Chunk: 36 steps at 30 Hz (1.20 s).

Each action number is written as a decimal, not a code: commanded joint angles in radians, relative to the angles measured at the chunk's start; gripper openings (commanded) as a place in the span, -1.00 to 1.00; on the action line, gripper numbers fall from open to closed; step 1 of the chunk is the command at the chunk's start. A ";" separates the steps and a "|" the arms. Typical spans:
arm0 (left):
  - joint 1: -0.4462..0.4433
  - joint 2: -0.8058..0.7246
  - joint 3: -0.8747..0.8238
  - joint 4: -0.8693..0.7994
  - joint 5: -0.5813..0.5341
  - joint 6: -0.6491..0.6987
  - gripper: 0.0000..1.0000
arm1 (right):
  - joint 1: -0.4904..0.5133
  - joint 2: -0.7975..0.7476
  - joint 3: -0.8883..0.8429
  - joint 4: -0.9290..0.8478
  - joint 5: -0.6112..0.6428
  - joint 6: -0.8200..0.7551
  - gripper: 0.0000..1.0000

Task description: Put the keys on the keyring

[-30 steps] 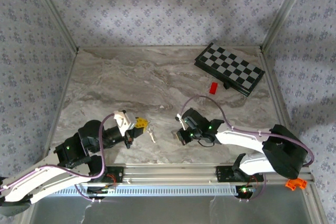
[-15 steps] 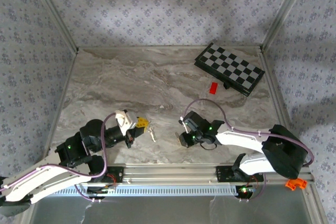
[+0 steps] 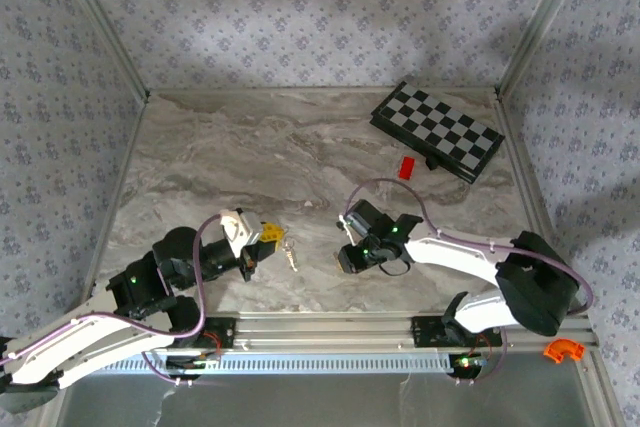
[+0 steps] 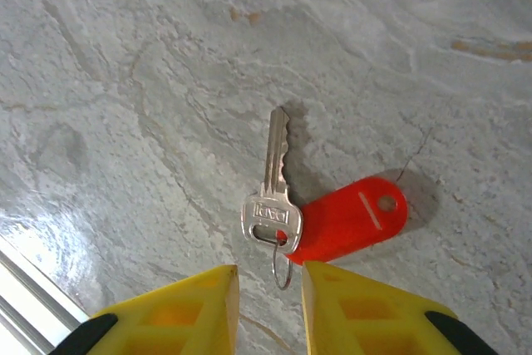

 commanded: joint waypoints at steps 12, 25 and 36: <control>0.006 -0.005 0.002 0.048 0.022 -0.011 -1.00 | 0.040 0.040 -0.023 -0.005 0.019 -0.006 -0.47; 0.007 -0.011 0.000 0.051 0.023 -0.013 -1.00 | 0.040 0.085 0.009 0.022 0.035 -0.027 -0.69; 0.007 -0.011 -0.001 0.051 0.022 -0.014 -1.00 | 0.049 0.088 0.073 -0.117 0.063 -0.040 -1.00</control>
